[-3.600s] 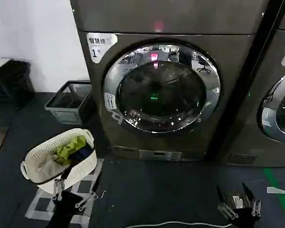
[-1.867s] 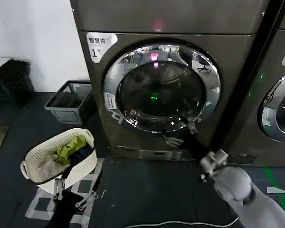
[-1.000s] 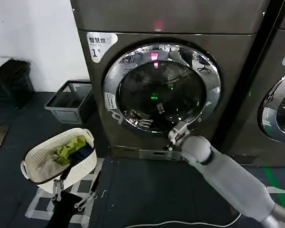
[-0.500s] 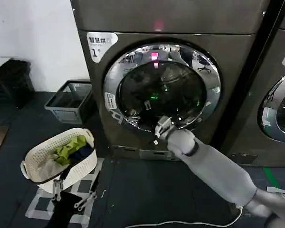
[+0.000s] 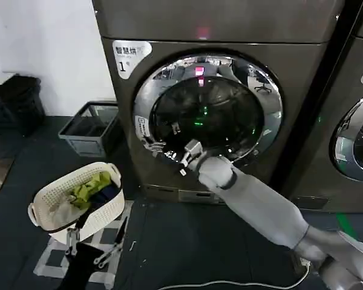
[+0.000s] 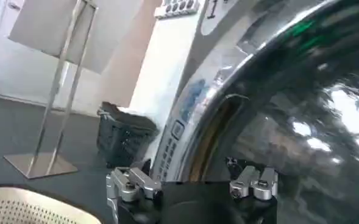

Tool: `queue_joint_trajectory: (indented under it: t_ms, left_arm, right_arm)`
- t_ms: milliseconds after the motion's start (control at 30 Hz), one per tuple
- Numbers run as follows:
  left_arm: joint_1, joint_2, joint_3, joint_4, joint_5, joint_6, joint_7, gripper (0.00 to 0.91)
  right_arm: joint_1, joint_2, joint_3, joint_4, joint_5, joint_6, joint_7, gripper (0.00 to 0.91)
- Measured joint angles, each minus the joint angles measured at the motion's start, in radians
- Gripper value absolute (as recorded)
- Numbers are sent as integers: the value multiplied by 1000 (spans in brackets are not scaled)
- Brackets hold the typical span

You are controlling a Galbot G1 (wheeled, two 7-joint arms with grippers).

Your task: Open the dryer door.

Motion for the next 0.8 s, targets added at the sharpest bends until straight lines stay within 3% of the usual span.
queue_joint_trajectory:
  t_ms: [400, 800]
  left_arm:
    - [-1, 2, -4, -3, -3, 0, 0, 907]
    - [-7, 3, -7, -3, -7, 4, 0, 907]
  right_arm:
    - [23, 21, -15, -41, 52, 2, -82, 907]
    - [7, -54, -24, 46, 114, 29, -220, 907]
